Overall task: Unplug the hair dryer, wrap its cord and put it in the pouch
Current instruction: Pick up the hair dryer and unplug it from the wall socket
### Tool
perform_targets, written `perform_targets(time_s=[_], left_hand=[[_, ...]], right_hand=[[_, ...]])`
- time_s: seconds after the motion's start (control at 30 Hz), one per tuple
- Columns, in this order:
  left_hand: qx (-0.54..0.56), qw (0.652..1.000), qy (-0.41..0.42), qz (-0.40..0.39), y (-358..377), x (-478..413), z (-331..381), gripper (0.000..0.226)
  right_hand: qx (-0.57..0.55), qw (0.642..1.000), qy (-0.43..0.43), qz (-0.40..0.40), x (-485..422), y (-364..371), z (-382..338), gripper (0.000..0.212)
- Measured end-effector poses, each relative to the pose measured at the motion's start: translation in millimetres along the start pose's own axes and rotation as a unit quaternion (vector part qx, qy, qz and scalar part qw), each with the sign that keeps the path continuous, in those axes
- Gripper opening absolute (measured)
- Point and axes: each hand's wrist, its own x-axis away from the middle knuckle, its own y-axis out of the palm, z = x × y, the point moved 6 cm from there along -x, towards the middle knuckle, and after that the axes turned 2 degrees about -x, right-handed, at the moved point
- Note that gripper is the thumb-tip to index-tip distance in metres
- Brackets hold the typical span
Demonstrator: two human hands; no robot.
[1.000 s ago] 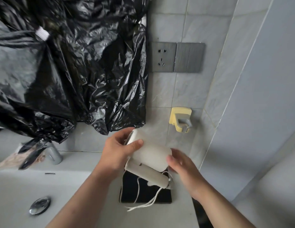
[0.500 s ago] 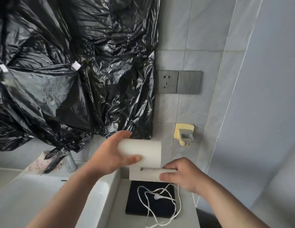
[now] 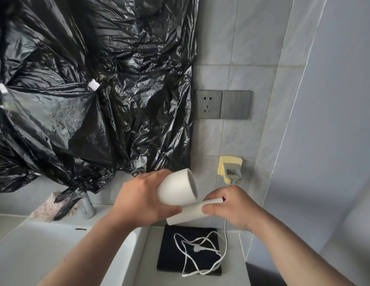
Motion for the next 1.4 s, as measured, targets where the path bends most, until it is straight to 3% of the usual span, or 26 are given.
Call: perform_targets(time_s=[0.17,0.33,0.43,0.73,0.87,1.17,1.27,1.33,1.4], left_hand=[[0.017,0.998,0.002,0.064,-2.7,3.0,1.1,0.081],[0.062,0.996,-0.046,0.053,2.8,8.3,-6.1,0.075],[0.216,0.963,-0.137,0.082,1.9,5.0,-30.1,0.057],[0.320,0.922,-0.191,0.107,8.6,10.6,-27.5,0.049],[0.429,0.849,-0.265,0.160,6.1,6.2,-33.6,0.046],[0.483,0.793,-0.334,0.162,20.2,16.8,-42.7,0.021],[0.508,0.768,-0.358,0.154,29.8,22.7,-50.1,0.034],[0.514,0.767,-0.363,0.123,34.2,26.2,-49.7,0.041],[0.510,0.776,-0.361,0.085,38.5,30.1,-51.2,0.048]], right_hand=[[-0.038,0.999,0.014,0.029,1.4,-7.8,-1.5,0.016],[-0.073,0.996,0.033,0.049,4.9,-10.7,7.2,0.017],[-0.179,0.981,0.039,0.066,9.3,-8.1,12.7,0.009],[-0.234,0.967,0.044,0.094,9.6,-11.1,14.9,0.009],[-0.344,0.932,0.060,0.097,7.8,1.1,12.7,0.014],[-0.320,0.943,0.047,0.080,4.9,-9.5,6.8,0.010],[-0.291,0.952,0.022,0.096,4.5,-14.2,-0.5,0.008],[-0.257,0.958,-0.004,0.125,4.8,-19.2,-11.5,0.006],[-0.221,0.965,-0.029,0.137,2.8,-23.4,-20.4,0.016]])
